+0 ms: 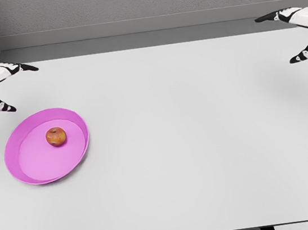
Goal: Put the apple on the plate with both arms
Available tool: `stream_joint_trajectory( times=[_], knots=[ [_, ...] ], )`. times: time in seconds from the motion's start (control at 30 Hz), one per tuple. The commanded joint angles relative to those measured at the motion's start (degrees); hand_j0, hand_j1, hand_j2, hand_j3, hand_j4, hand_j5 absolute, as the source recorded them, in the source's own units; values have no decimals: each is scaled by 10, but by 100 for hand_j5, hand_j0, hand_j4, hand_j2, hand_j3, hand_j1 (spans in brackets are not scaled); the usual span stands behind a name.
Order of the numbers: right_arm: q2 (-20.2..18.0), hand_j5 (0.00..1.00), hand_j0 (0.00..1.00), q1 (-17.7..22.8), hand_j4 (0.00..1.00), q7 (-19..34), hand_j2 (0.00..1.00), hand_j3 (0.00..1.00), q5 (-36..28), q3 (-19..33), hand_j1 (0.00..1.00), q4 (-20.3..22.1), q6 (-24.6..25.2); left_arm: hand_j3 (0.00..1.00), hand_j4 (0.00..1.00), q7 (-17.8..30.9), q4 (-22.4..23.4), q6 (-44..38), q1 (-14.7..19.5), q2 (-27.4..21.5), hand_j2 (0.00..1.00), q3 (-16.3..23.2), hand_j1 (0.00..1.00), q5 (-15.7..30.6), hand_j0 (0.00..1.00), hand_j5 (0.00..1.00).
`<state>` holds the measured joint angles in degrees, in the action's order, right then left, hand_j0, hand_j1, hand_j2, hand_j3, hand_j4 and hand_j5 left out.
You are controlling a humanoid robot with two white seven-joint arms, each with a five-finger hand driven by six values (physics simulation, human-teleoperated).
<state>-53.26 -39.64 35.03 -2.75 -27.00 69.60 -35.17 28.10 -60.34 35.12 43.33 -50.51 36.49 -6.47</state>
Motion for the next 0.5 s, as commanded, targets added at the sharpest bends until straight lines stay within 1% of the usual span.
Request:
stream_joint_trajectory(
  times=[0.0, 0.03, 0.13, 0.23, 0.27, 0.33, 0.47],
  knots=[
    [-2, 100, 100, 0, 100, 0, 100, 100, -4, 1, 100, 0, 2, 100, 100, 1, 36, -1, 0, 25, 100, -6, 100, 5, 100, 100],
    [-1, 100, 100, 0, 100, 0, 100, 100, -4, 1, 100, 0, 2, 100, 100, 1, 36, -1, 0, 29, 100, -6, 100, 4, 100, 100],
    [-2, 100, 100, 1, 100, 0, 100, 100, -4, 0, 100, 1, 2, 100, 100, 1, 70, -1, 0, 51, 100, -5, 100, 1, 100, 100],
    [-2, 100, 100, 6, 100, 0, 100, 100, -4, -3, 100, 2, 2, 100, 100, 1, 78, -1, 0, 52, 100, -5, 100, 1, 100, 100],
    [-2, 100, 100, 6, 100, 0, 100, 100, -4, -3, 100, 8, 2, 100, 100, 1, 80, -1, 0, 52, 100, -5, 100, 1, 100, 100],
    [-4, 100, 100, 6, 100, 0, 100, 100, -5, -3, 100, 24, 2, 100, 100, 1, 99, -1, 5, 53, 100, -5, 100, 1, 100, 100],
    [-4, 100, 100, 7, 100, 0, 100, 100, -5, -4, 100, 24, 2, 100, 100, 1, 101, -1, 8, 52, 100, -8, 100, 1, 100, 100]
  ],
)
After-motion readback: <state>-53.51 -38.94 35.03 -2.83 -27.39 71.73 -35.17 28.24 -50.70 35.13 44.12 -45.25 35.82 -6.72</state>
